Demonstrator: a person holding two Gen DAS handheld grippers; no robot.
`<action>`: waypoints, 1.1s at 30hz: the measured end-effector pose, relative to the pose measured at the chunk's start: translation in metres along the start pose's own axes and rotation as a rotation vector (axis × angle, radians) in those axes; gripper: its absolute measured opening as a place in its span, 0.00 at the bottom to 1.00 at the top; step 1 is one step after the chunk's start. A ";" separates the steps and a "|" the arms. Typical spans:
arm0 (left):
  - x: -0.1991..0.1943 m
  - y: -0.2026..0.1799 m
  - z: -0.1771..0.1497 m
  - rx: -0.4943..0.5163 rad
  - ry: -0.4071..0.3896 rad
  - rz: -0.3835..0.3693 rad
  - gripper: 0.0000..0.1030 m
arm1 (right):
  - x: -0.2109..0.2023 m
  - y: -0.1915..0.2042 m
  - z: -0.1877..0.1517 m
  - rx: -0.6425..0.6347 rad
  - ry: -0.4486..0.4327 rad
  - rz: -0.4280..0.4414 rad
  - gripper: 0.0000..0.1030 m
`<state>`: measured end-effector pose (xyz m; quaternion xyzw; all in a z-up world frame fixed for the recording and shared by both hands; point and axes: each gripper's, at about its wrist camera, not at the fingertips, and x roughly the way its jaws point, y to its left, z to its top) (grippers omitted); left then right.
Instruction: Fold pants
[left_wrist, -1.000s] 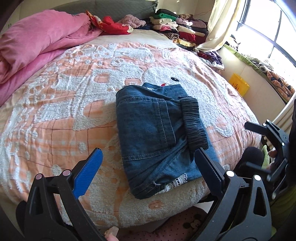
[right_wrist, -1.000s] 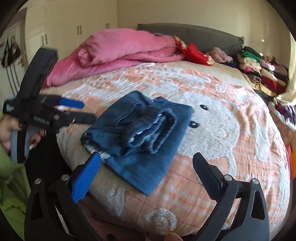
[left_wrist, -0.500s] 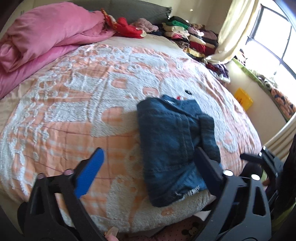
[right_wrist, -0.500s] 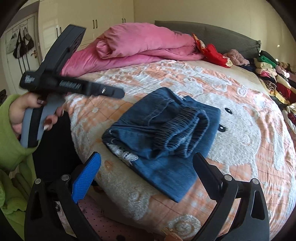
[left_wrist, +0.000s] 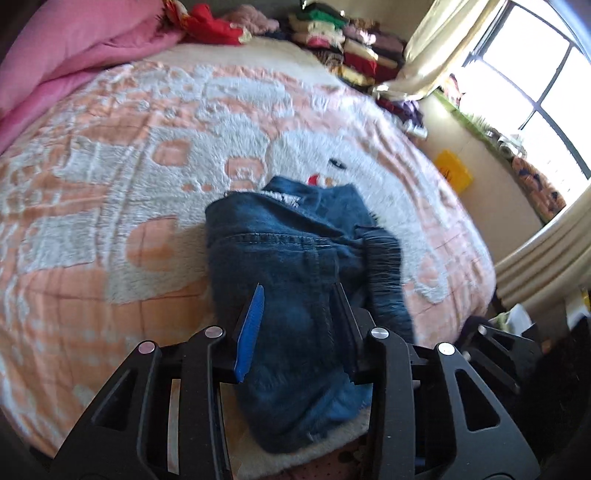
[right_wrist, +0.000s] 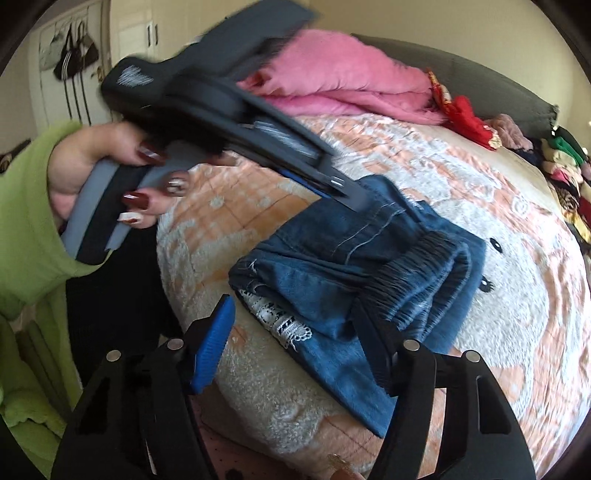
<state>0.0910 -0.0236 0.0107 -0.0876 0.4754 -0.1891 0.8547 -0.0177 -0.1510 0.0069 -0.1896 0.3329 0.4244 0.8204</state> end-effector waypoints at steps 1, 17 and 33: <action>0.008 0.001 0.002 0.005 0.013 0.015 0.28 | 0.005 0.002 0.001 -0.014 0.011 -0.005 0.60; 0.040 0.026 0.014 -0.033 0.073 0.031 0.28 | 0.055 0.010 0.021 -0.152 0.087 0.072 0.16; 0.037 0.028 0.012 -0.034 0.064 0.023 0.29 | 0.017 0.019 -0.013 -0.130 0.075 0.141 0.12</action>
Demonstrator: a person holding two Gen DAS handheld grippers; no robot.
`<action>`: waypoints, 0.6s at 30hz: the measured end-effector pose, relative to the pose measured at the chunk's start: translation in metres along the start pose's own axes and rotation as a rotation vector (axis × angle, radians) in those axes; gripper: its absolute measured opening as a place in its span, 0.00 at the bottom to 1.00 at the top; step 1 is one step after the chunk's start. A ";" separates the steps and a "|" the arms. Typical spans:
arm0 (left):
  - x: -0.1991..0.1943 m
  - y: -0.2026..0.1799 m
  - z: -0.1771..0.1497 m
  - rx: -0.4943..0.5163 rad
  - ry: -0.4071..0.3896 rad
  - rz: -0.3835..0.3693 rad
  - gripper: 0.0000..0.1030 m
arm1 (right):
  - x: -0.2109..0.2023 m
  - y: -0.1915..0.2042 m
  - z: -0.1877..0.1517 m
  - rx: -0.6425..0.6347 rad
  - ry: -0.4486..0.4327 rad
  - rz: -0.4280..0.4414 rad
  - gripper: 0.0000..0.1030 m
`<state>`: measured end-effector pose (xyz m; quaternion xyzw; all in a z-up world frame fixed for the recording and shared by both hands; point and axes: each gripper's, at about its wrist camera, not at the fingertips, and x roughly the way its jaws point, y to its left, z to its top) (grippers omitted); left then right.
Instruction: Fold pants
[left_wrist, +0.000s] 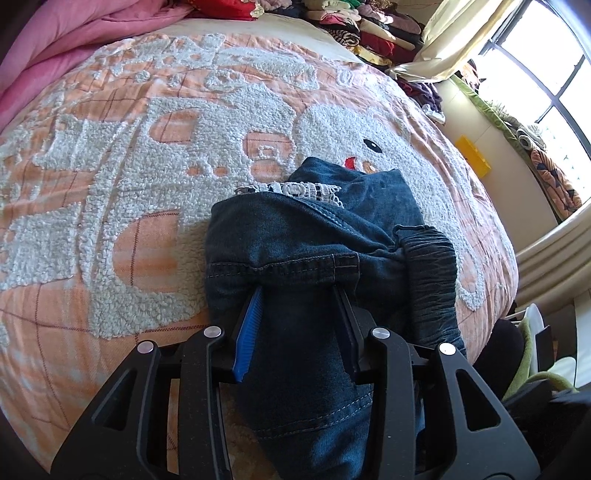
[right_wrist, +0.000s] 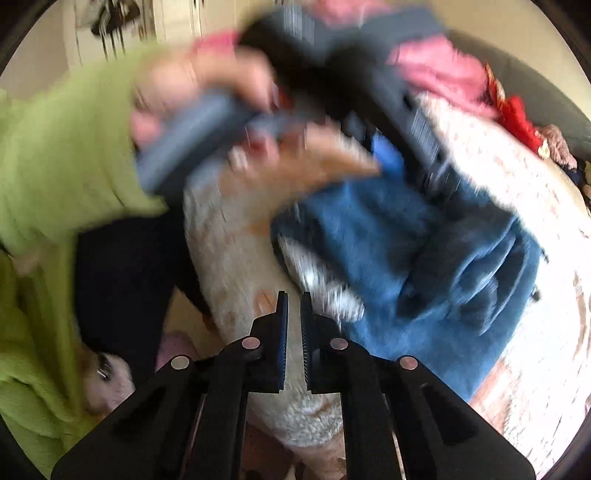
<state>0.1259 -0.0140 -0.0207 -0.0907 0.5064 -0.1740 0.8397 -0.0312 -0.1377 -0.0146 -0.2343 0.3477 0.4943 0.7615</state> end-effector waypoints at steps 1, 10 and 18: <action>0.000 0.001 0.000 -0.002 0.001 -0.001 0.29 | -0.011 -0.001 0.005 0.003 -0.047 -0.003 0.22; 0.001 -0.001 0.000 -0.010 -0.002 0.006 0.29 | 0.012 -0.003 0.048 -0.121 -0.062 -0.069 0.38; 0.001 0.003 -0.002 -0.019 -0.009 -0.016 0.30 | 0.042 -0.003 0.040 -0.096 0.021 0.001 0.16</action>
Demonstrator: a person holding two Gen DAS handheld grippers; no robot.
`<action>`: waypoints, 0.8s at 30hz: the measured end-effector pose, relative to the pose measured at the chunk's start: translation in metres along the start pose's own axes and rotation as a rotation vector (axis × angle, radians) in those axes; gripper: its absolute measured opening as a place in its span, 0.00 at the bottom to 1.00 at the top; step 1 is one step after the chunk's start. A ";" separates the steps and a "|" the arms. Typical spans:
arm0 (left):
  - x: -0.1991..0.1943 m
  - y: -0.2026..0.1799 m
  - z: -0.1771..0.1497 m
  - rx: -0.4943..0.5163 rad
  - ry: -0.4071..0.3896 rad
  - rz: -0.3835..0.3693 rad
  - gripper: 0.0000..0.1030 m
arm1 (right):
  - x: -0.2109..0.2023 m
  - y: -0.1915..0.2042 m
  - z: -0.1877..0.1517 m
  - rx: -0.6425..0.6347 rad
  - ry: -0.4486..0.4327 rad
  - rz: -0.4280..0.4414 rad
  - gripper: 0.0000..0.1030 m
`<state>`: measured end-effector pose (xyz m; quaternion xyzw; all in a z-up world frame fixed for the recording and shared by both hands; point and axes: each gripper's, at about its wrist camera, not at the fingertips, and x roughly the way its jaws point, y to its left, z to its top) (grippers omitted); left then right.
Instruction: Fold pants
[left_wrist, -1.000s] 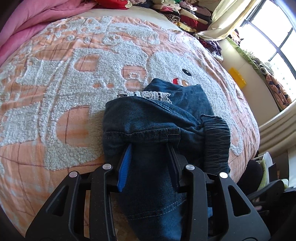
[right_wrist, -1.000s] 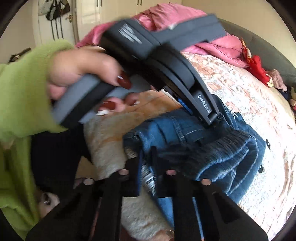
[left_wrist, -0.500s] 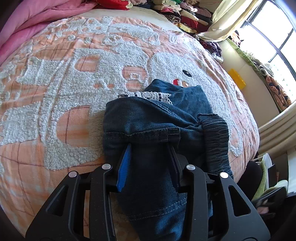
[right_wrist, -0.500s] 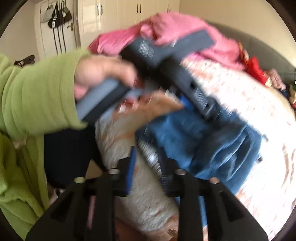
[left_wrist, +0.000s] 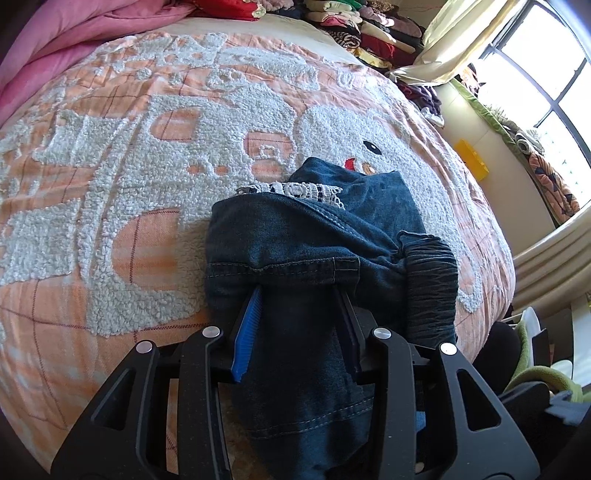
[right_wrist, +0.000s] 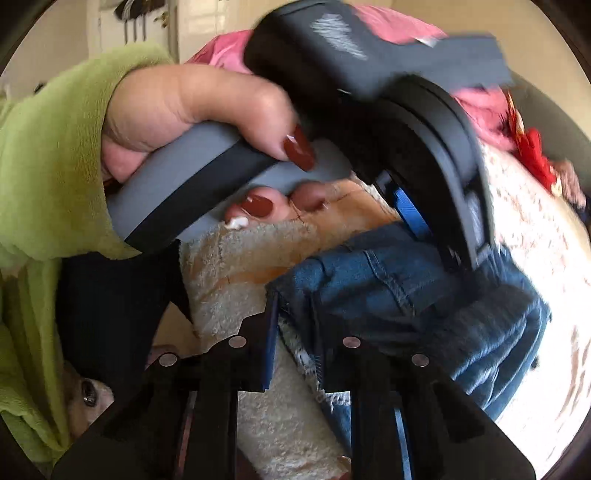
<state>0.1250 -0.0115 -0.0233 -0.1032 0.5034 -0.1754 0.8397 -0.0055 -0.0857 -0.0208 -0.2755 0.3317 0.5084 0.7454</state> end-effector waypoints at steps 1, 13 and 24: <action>0.000 0.000 0.000 -0.004 -0.002 -0.001 0.30 | 0.003 -0.003 -0.004 0.023 0.000 0.008 0.16; -0.006 -0.003 -0.006 -0.005 -0.019 0.015 0.32 | -0.017 -0.003 -0.020 0.152 -0.063 0.022 0.29; -0.049 -0.012 -0.016 0.020 -0.118 0.087 0.44 | -0.086 -0.014 -0.040 0.257 -0.169 -0.028 0.46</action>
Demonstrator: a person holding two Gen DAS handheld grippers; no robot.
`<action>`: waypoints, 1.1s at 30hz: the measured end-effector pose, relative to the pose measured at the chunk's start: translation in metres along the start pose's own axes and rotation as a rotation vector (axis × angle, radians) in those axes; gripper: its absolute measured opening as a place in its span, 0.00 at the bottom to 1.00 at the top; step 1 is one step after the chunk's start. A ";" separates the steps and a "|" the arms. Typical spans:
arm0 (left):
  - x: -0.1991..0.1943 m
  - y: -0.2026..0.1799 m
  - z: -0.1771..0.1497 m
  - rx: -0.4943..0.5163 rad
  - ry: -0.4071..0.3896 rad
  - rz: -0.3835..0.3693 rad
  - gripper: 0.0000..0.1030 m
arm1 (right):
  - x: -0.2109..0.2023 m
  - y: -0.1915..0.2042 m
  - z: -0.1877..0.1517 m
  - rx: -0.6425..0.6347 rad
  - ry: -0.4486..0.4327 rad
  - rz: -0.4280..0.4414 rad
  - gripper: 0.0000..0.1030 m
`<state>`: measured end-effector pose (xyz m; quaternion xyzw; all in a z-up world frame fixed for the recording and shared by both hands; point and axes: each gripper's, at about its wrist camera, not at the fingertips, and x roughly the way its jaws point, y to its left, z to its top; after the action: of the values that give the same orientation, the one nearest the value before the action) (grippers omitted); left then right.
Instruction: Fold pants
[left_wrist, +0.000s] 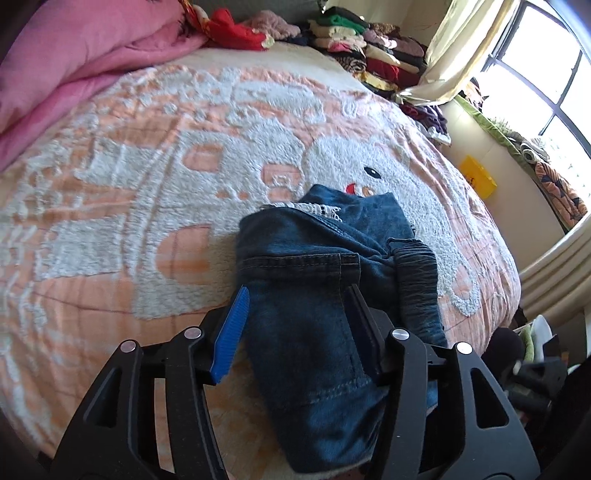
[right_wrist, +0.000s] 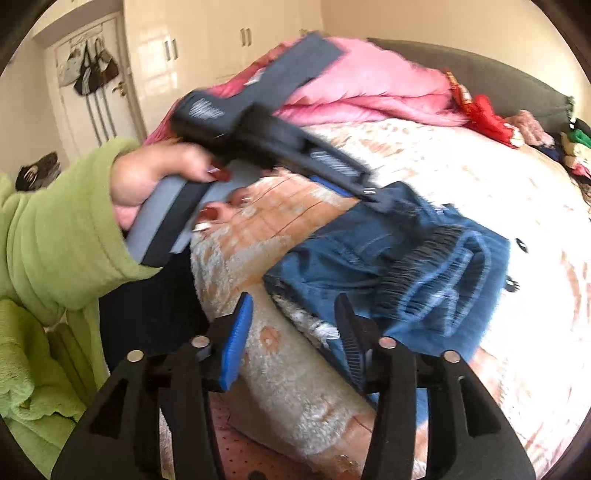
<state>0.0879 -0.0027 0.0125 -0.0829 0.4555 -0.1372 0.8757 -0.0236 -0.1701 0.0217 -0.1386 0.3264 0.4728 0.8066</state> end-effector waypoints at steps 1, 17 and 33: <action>-0.005 0.000 -0.002 0.003 -0.007 0.009 0.45 | -0.005 -0.004 0.000 0.011 -0.009 -0.010 0.49; -0.035 -0.019 -0.016 0.062 -0.054 0.028 0.63 | -0.052 -0.056 0.013 0.204 -0.134 -0.158 0.66; 0.011 -0.046 -0.074 0.140 0.113 -0.022 0.30 | 0.012 -0.105 0.064 0.219 0.029 -0.218 0.47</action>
<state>0.0254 -0.0509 -0.0263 -0.0187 0.4923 -0.1828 0.8508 0.0951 -0.1815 0.0529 -0.0915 0.3706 0.3418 0.8588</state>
